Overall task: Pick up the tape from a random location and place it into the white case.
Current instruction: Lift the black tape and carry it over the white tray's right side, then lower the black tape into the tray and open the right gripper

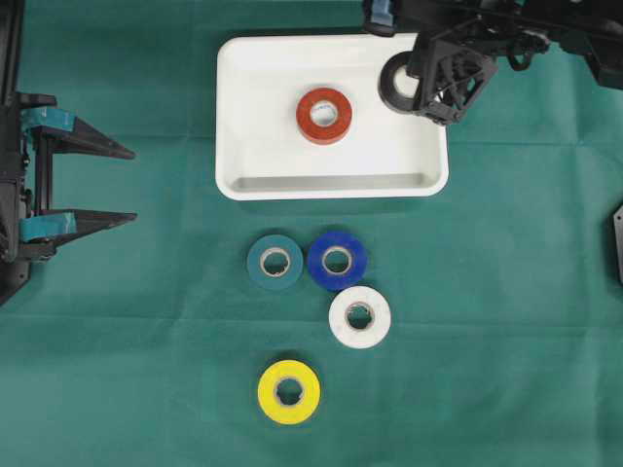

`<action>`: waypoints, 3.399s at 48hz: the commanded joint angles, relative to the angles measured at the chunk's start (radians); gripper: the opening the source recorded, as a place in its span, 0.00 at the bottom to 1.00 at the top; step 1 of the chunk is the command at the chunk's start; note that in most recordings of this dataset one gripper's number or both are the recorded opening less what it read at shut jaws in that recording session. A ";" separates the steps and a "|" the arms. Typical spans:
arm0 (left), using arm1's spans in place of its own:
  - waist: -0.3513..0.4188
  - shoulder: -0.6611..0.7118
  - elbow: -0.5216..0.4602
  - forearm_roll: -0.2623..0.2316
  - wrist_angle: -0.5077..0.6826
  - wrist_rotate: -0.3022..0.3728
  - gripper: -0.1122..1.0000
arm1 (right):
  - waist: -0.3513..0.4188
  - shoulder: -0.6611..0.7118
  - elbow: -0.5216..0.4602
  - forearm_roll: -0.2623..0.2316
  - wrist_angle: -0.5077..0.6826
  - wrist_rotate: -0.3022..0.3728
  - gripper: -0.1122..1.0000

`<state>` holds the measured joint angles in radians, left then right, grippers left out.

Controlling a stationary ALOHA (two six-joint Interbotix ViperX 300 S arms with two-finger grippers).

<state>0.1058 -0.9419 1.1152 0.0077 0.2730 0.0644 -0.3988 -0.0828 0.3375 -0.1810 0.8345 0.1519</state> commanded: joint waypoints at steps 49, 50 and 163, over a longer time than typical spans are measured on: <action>-0.003 0.006 -0.021 -0.002 -0.009 -0.002 0.85 | 0.000 0.025 -0.055 -0.002 -0.009 -0.006 0.33; -0.003 0.006 -0.021 -0.002 -0.009 -0.002 0.85 | 0.000 0.025 -0.055 -0.002 -0.009 -0.006 0.33; -0.003 0.006 -0.021 -0.005 -0.009 -0.003 0.85 | -0.037 0.262 0.078 -0.002 -0.272 -0.002 0.33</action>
<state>0.1043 -0.9434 1.1137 0.0046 0.2730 0.0629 -0.4326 0.1963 0.4264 -0.1810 0.5676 0.1519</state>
